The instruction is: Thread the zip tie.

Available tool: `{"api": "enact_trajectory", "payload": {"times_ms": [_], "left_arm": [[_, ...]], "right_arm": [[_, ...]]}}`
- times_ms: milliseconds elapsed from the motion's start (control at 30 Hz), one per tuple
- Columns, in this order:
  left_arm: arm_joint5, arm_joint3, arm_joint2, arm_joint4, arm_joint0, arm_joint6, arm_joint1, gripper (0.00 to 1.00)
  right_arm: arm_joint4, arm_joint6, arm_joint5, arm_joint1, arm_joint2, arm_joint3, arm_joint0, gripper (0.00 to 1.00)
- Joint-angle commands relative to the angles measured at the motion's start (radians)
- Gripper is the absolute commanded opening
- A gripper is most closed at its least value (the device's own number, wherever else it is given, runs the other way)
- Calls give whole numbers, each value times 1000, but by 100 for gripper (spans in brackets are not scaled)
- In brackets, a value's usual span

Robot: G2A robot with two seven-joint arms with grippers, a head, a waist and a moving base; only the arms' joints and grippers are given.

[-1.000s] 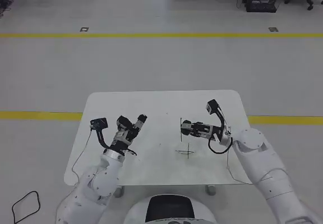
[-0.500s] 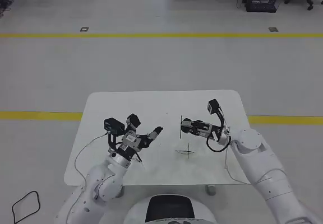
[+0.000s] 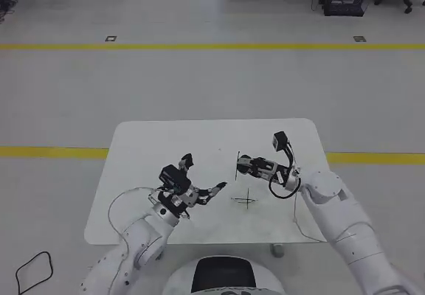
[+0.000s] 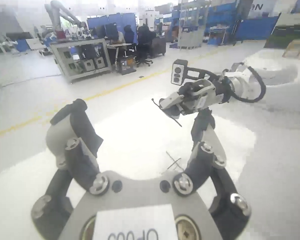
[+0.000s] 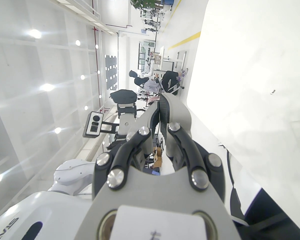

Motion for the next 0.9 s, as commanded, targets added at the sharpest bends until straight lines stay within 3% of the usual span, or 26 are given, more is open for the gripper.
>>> {"api": "enact_trajectory", "payload": {"times_ms": [0,100,167,433,467,567,600,667,767,800,867], "left_arm": [[10,1,16,81,-31,-25,15,100],[41,18,80,81,-120,-84,70,100],[131,38,159,81,-170,-64,115,100],[131,38,159,81,-170,-64,115,100],[123,45,164,81,-188,-80,119,100],[95,53,211,81,-262,-104,151,100],[100,56,243,81,-300,-123,171,100],[136,61,301,81,-353,-146,203,100],[200,77,430,81,-460,-182,261,100],[228,85,491,81,-507,-193,282,100],[283,94,585,81,-572,-200,310,100]], "right_arm": [[1,-7,8,-1,-7,1,3,0],[4,-29,26,-4,-17,8,9,0],[15,-36,36,-5,-21,12,13,0],[13,-43,36,-5,-21,12,12,0],[2,-66,38,-6,-25,2,5,0],[-1,-85,43,-6,-28,-11,-2,0],[1,-89,45,-6,-29,-13,-3,0],[7,-98,49,-6,-28,-14,-4,0],[14,-105,55,-7,-31,-15,-2,0],[16,-108,58,-8,-33,-15,-1,0],[25,-113,65,-9,-36,-15,-1,0]]}}
